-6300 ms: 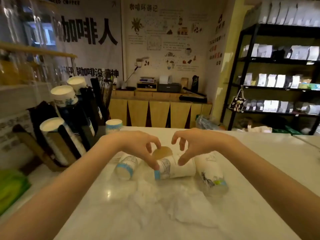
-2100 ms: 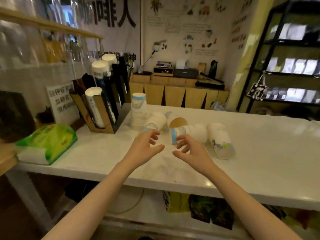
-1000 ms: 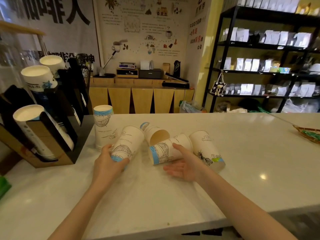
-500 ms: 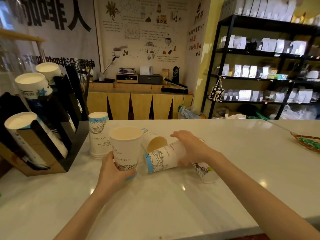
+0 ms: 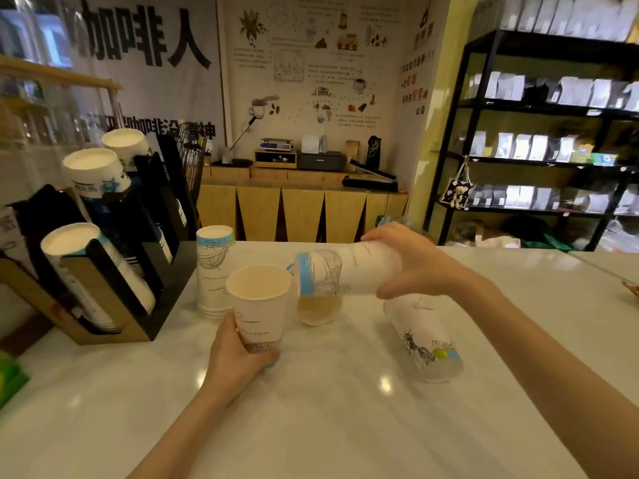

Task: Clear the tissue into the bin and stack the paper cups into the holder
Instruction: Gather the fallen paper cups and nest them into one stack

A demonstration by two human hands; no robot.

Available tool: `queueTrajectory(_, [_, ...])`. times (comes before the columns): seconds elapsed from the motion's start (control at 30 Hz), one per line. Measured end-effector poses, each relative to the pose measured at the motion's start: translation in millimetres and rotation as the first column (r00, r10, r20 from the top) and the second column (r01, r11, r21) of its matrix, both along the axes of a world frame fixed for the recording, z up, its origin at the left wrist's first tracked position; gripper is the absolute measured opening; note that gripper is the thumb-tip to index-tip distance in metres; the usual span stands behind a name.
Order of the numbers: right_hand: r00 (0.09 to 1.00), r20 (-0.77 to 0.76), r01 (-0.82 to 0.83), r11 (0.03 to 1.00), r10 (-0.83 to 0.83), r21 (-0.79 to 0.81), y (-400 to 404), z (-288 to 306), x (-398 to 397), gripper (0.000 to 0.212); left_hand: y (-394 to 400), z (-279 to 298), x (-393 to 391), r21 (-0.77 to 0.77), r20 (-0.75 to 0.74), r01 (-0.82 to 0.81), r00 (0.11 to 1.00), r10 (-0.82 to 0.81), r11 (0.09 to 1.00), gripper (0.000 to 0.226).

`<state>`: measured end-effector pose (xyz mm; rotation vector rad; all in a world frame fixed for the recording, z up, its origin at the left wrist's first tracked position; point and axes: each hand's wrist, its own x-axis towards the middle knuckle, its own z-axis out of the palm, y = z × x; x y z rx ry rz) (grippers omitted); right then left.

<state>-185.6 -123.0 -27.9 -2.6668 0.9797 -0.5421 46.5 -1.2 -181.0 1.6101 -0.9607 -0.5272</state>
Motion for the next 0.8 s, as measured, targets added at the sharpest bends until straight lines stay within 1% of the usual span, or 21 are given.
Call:
queueTrajectory(0.07, [0.997,0.069,-0.013,0.996,0.019,-0.083,5.3,25.5,6.9,0.078,-0.2,0.4,-1.3,-0.003,0.013,-0.005,1.0,0.005,1.0,0.079])
queueTrajectory(0.13, [0.995,0.07,-0.063,0.981,0.077,-0.186,13.1,44.5,20.8,0.079,0.2,0.2,-1.3,-0.002,0.019,-0.008,1.0,0.008,1.0,0.077])
queueTrajectory(0.2, [0.991,-0.024,-0.132,0.931,0.132,-0.34,22.4,54.1,40.3,0.08,1.3,0.6,-1.6,0.002,0.018,-0.009,1.0,0.009,1.0,0.077])
queueTrajectory(0.3, [0.962,-0.232,-0.254,0.785,0.144,-0.565,36.2,51.8,74.0,0.075,3.2,2.4,-1.8,0.0,0.003,0.002,1.0,-0.002,1.0,0.073])
queueTrajectory(0.37, [0.924,-0.35,-0.354,0.682,0.151,-0.64,43.8,42.3,92.4,0.074,4.4,3.9,-0.4,-0.002,-0.008,0.01,1.0,-0.01,1.0,0.073])
queueTrajectory(0.43, [0.885,-0.435,-0.438,0.608,0.164,-0.662,51.7,29.0,104.9,0.076,6.6,4.9,1.9,0.009,-0.017,0.024,1.0,-0.024,1.0,0.077])
queueTrajectory(0.53, [0.846,-0.491,-0.513,0.57,0.209,-0.642,59.8,7.3,114.4,0.077,12.9,9.4,4.7,0.053,-0.005,0.06,0.998,-0.059,0.997,0.089])
queueTrajectory(0.6, [0.827,-0.508,-0.538,0.605,0.243,-0.587,61.2,-4.3,116.1,0.08,15.8,11.1,7.5,0.084,0.013,0.057,0.998,-0.059,0.995,0.089])
queueTrajectory(0.63, [0.817,-0.514,-0.546,0.64,0.263,-0.541,61.8,-9.7,116.3,0.083,16.9,11.6,8.5,0.094,0.024,0.049,0.998,-0.051,0.994,0.087])
queueTrajectory(0.67, [0.808,-0.514,-0.545,0.694,0.288,-0.469,62.5,-14.6,116.1,0.086,17.5,12.1,9.2,0.098,0.034,0.036,0.999,-0.04,0.995,0.086])
queueTrajectory(0.73, [0.813,-0.477,-0.492,0.832,0.334,-0.255,66.5,-21.4,114.7,0.095,17.8,11.5,9.3,0.088,0.038,0.014,0.999,-0.017,0.996,0.086])
queueTrajectory(0.77, [0.821,-0.452,-0.458,0.875,0.348,-0.158,67.9,-24.6,113.6,0.098,17.7,10.4,9.0,0.085,0.036,0.008,0.999,-0.011,0.996,0.086])
queueTrajectory(0.8, [0.832,-0.423,-0.435,0.895,0.36,-0.095,68.2,-26.6,112.3,0.099,18.0,10.0,7.9,0.084,0.041,0.009,0.999,-0.012,0.996,0.085])
